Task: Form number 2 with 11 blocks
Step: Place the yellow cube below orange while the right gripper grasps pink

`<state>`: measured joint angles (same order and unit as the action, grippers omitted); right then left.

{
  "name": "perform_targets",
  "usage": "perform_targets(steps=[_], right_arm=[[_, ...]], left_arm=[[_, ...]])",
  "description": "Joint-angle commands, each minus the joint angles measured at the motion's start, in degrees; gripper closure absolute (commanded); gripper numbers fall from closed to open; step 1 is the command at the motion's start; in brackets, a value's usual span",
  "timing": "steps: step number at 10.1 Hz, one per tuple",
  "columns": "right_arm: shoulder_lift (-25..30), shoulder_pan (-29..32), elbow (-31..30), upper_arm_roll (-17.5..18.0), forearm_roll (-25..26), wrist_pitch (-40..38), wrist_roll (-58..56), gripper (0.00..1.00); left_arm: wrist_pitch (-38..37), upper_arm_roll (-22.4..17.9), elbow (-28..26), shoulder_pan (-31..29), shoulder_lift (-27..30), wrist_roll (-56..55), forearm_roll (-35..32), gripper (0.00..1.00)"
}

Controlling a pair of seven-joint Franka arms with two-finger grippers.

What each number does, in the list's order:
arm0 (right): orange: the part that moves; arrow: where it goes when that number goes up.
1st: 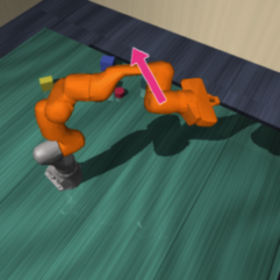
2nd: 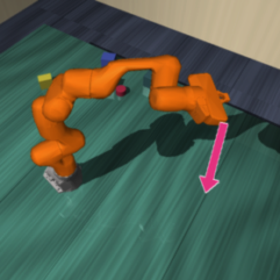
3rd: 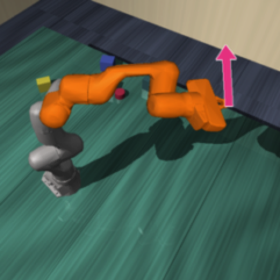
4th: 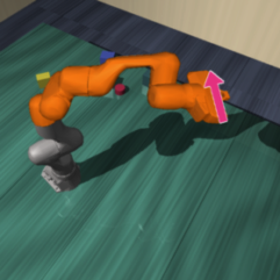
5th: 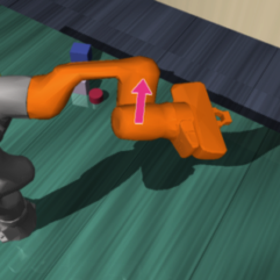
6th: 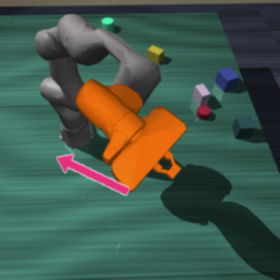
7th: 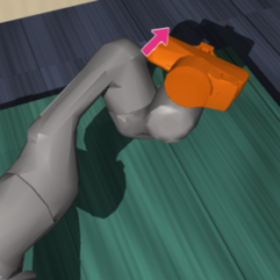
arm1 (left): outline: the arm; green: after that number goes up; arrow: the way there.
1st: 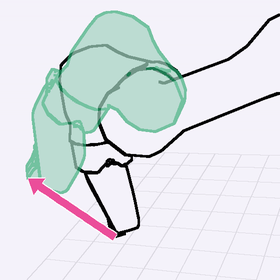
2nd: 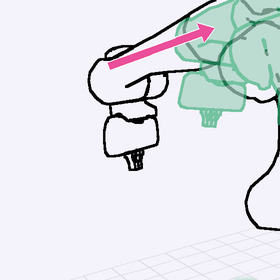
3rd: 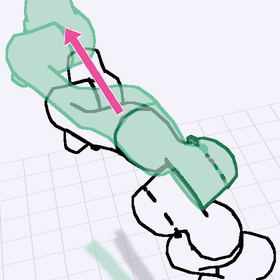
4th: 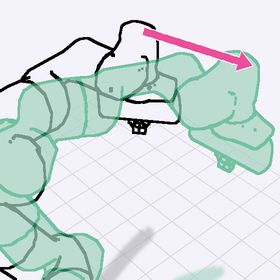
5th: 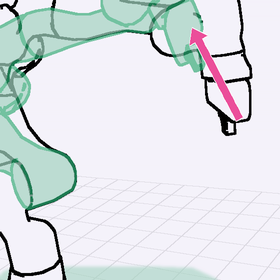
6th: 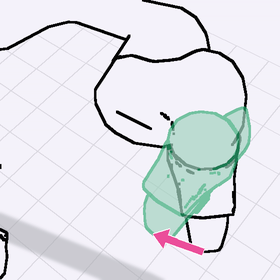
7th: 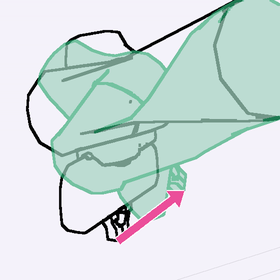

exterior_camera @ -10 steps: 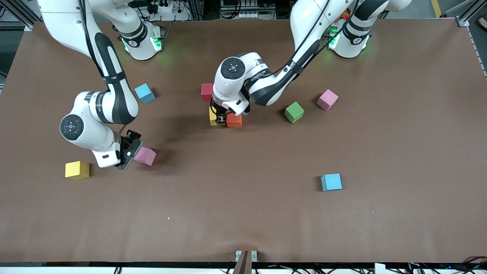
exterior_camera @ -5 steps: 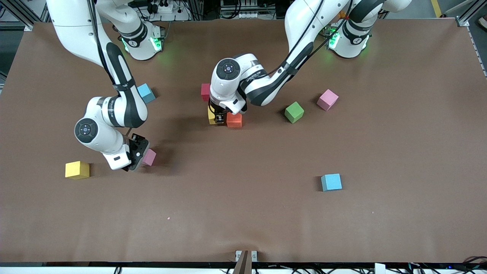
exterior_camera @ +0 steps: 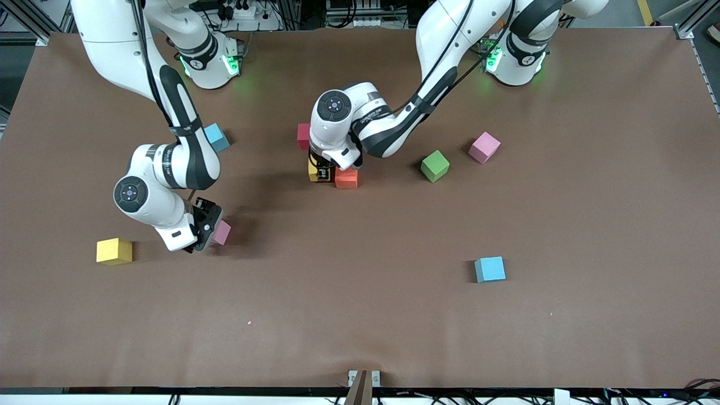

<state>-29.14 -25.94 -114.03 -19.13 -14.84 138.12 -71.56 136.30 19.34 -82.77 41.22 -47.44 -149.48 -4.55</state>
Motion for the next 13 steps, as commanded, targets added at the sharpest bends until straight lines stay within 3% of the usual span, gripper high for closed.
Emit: perform_targets(steps=[1,2,4,6,10,11,12,13], right_arm=[[-0.3,0.1,-0.8,0.3,-1.4,1.9,-1.9,0.00],[-0.5,0.6,-0.8,0.5,-1.4,1.7,-1.9,0.00],[-0.8,5.4,0.4,5.7,-1.4,1.4,-3.4,0.00],[-1.7,5.5,1.0,6.4,-1.5,1.5,-3.4,0.07],[-2.0,5.8,1.2,6.5,-1.4,1.9,-4.4,0.60],[-1.8,5.8,1.2,6.4,-1.4,1.8,-4.6,0.67],[-1.0,5.7,1.5,6.4,-1.4,1.2,-5.2,0.72],[0.0,5.5,2.2,6.3,-1.3,0.5,-5.2,0.72]], left_arm=[[0.2,-0.6,1.2,0.4,-0.7,2.2,0.7,1.00],[0.2,-0.7,1.2,0.4,-1.0,2.3,0.7,1.00],[0.3,-1.4,1.3,0.4,-1.5,2.4,0.7,1.00],[0.3,-1.4,1.3,0.4,-1.9,3.0,0.7,1.00],[0.3,-1.5,1.3,0.4,-2.3,3.9,0.7,1.00],[0.3,-1.5,1.3,0.4,-2.3,4.3,0.7,0.90],[0.3,-1.5,1.3,0.4,-2.3,4.4,0.7,0.30],[0.3,-1.6,1.3,0.7,-2.2,4.2,0.6,0.00]])
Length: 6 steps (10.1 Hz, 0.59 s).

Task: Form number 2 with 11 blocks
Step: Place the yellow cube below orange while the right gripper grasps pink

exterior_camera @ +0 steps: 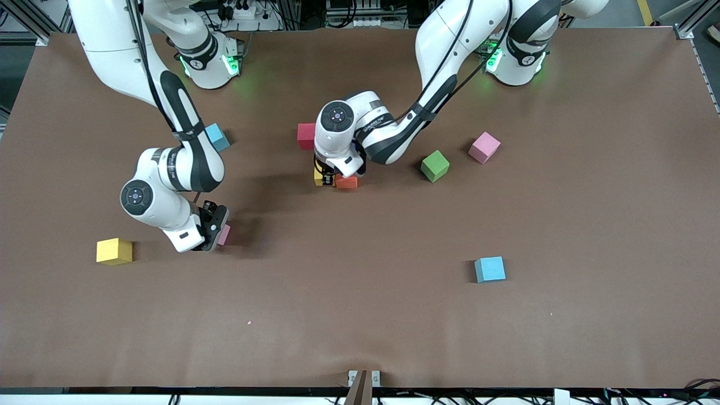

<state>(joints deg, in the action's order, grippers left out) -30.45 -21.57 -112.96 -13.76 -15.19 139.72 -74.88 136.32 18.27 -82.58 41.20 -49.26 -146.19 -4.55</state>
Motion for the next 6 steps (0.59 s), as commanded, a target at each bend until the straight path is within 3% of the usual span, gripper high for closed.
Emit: perform_targets(steps=[1,6], right_arm=[[2.0,0.8,2.1,0.8,-1.0,-2.6,-1.8,0.70],[5.3,-0.8,2.7,3.7,-0.5,-4.0,-0.7,0.70]], left_arm=[[0.0,-0.5,1.1,0.7,0.4,0.8,0.5,0.00],[-8.6,-0.4,1.0,-3.5,7.8,2.5,0.2,0.00]])
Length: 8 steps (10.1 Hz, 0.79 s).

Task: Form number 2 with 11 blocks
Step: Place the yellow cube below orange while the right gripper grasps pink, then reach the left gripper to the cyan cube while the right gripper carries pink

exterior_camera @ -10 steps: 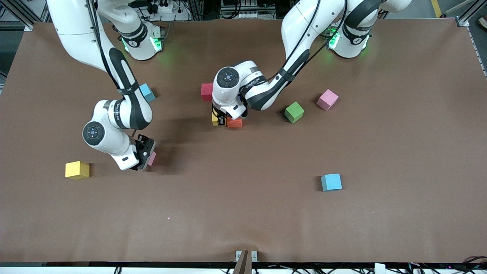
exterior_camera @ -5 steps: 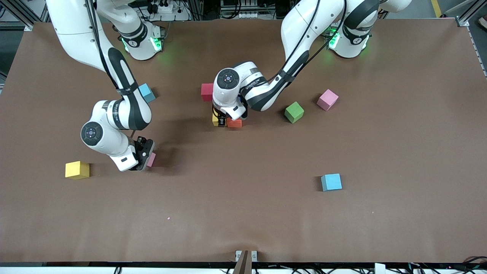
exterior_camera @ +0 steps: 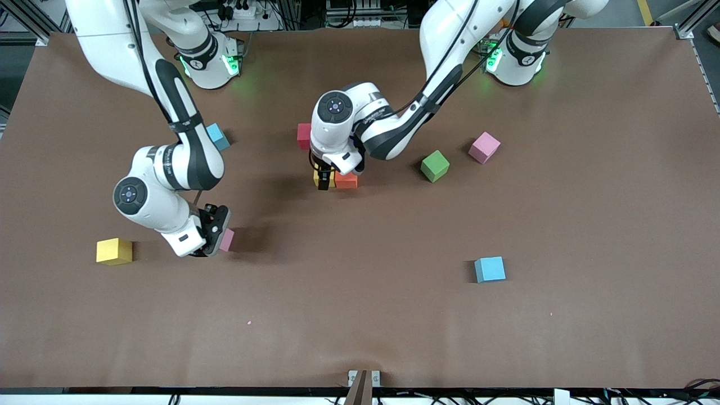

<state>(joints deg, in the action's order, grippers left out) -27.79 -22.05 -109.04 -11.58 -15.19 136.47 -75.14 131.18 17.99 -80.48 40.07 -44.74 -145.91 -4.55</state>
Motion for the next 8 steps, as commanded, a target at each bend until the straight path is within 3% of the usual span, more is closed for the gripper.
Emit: perform_targets(steps=[1,5,8], right_arm=[[3.4,-2.2,-1.9,1.6,-0.4,-0.8,0.1,0.70],[4.2,-8.7,-5.0,1.8,-0.5,1.0,2.4,0.70],[4.8,-16.3,-7.7,1.6,-0.4,4.5,9.4,0.70]], left_arm=[[-5.0,-0.1,-1.5,-4.6,4.8,4.2,0.2,0.00],[-10.6,-0.1,-1.8,-15.7,6.3,15.5,0.3,0.00],[-14.5,-0.1,-1.8,-23.9,6.4,30.1,0.3,0.00]])
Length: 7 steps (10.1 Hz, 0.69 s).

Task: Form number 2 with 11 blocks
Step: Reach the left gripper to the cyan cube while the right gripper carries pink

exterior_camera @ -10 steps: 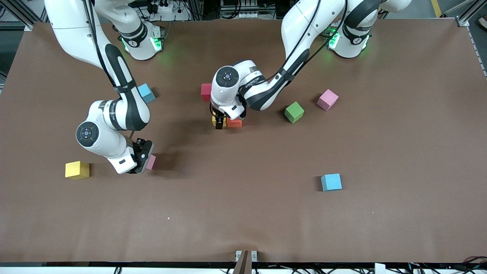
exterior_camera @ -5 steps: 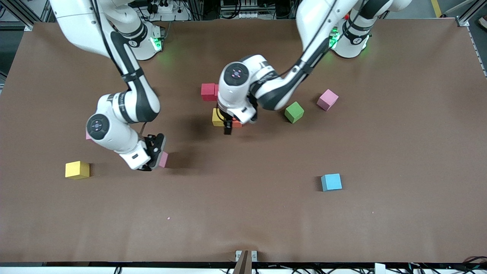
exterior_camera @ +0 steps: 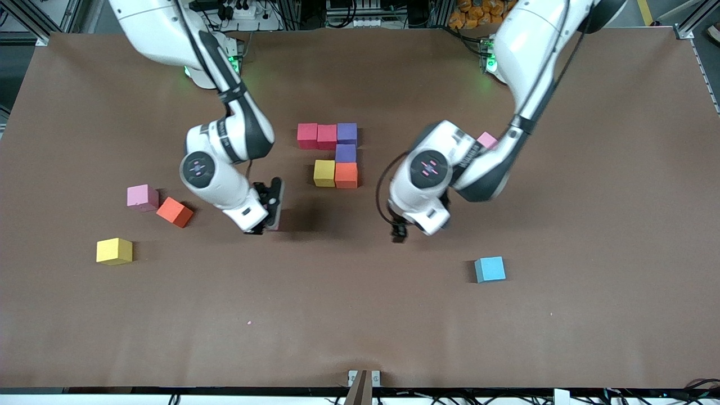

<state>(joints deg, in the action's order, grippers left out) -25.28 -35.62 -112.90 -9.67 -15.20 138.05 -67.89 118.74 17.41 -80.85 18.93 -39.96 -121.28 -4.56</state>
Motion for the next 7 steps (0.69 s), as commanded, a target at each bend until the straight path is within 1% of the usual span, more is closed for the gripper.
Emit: perform_targets(steps=[1,2,4,7], right_arm=[[2.3,-3.7,-4.7,-0.2,-0.4,3.7,3.0,0.70],[2.6,-4.9,-4.9,-0.2,-0.4,3.5,3.9,0.70],[4.3,-5.4,-7.9,-0.2,-0.4,3.2,3.9,0.70],[5.6,-6.5,-9.8,0.0,-0.4,1.9,4.9,0.71]], left_arm=[[-2.1,0.4,-1.5,-4.8,1.5,9.5,0.3,0.00],[-2.1,0.3,-1.7,-6.2,1.5,12.9,0.3,0.00],[-2.1,0.3,-1.6,-10.0,1.5,20.2,0.2,0.00],[-2.1,0.3,-1.8,-13.5,0.8,34.8,-0.4,0.00]])
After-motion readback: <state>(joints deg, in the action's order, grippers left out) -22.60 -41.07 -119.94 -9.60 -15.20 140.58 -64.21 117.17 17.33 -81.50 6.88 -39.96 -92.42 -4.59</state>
